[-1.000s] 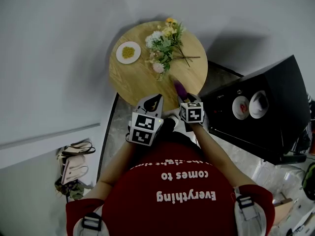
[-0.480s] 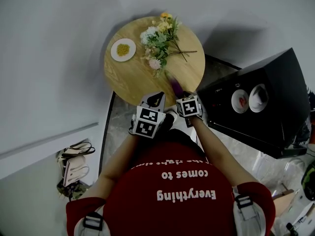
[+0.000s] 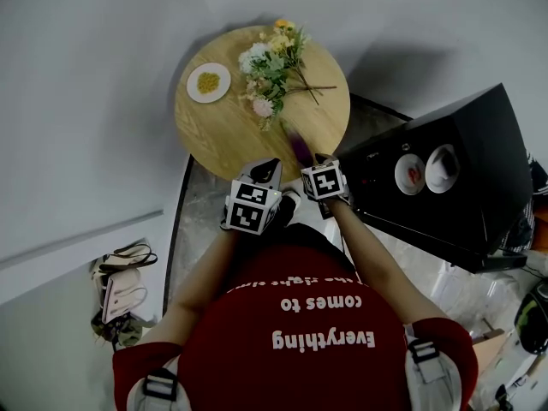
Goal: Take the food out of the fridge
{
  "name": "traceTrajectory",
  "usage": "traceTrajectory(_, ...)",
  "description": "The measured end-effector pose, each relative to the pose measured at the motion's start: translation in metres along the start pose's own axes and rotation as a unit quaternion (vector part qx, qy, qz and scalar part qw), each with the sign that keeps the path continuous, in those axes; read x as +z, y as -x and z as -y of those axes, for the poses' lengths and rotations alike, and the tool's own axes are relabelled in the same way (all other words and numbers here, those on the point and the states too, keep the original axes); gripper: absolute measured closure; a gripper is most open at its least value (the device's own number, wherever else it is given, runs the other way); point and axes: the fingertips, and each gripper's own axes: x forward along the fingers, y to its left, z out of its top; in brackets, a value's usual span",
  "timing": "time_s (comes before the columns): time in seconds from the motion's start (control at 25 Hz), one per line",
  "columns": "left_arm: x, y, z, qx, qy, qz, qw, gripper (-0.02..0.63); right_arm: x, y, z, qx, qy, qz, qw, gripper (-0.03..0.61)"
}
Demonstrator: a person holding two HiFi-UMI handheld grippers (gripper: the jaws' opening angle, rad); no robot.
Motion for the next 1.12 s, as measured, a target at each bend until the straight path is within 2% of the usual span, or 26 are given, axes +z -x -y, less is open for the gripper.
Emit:
traceTrajectory(0.2,0.001,-0.003,0.001,-0.002,0.001,0.001,1.0,0.607,0.026,0.035,-0.022,0.026,-0.003,0.066,0.998,0.379)
traceTrajectory(0.24,0.002,-0.003,0.001,-0.002,0.001,0.001,1.0,0.607,0.032,0.044,-0.025,0.025,-0.001,0.086,0.996,0.431)
traceTrajectory(0.28,0.002,-0.003,0.001,-0.001,0.001,0.001,1.0,0.607,0.038,0.051,-0.027,0.022,0.004,0.107,0.994,0.525)
traceTrajectory(0.4,0.002,-0.003,0.003,-0.001,-0.001,0.002,1.0,0.607,0.047,0.067,-0.037,0.037,0.02,0.155,0.987,0.566)
traceTrajectory(0.6,0.002,-0.001,0.013,-0.018,-0.021,0.0,0.9996,0.607,0.05,0.087,-0.055,0.07,0.01,0.177,0.982,0.568)
traceTrajectory(0.72,0.003,0.0,0.019,-0.014,-0.038,-0.005,0.9992,0.607,0.051,0.099,-0.063,0.073,0.01,0.187,0.98,0.568)
traceTrajectory(0.8,0.004,0.0,0.022,-0.014,-0.035,-0.004,0.9993,0.607,0.053,0.107,-0.065,0.073,0.005,0.198,0.978,0.568)
traceTrajectory(1.12,0.011,-0.001,0.045,-0.036,-0.056,-0.007,0.9977,0.607,0.049,0.14,-0.055,0.061,-0.026,0.233,0.97,0.568)
